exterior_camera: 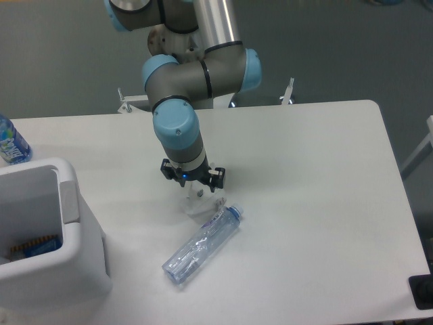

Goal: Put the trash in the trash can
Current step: 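Lower the gripper onto the white tissue and close on it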

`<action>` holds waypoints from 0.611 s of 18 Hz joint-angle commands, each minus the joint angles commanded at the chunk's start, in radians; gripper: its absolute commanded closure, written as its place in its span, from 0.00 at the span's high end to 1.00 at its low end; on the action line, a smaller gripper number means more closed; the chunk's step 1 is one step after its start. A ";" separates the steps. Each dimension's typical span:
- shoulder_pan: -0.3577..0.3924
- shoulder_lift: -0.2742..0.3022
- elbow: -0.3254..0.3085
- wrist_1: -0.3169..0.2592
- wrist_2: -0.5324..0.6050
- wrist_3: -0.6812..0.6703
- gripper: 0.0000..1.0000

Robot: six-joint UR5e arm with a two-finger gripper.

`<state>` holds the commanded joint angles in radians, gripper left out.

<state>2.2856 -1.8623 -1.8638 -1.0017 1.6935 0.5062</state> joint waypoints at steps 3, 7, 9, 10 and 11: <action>0.000 0.003 -0.002 0.000 0.003 0.008 0.00; 0.006 0.006 0.002 -0.008 0.000 0.014 0.00; 0.012 0.015 -0.002 -0.015 0.000 0.052 0.00; 0.011 0.031 -0.002 -0.021 -0.003 0.087 0.00; 0.011 0.046 -0.003 -0.037 -0.003 0.110 0.00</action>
<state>2.2964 -1.8164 -1.8668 -1.0384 1.6904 0.6164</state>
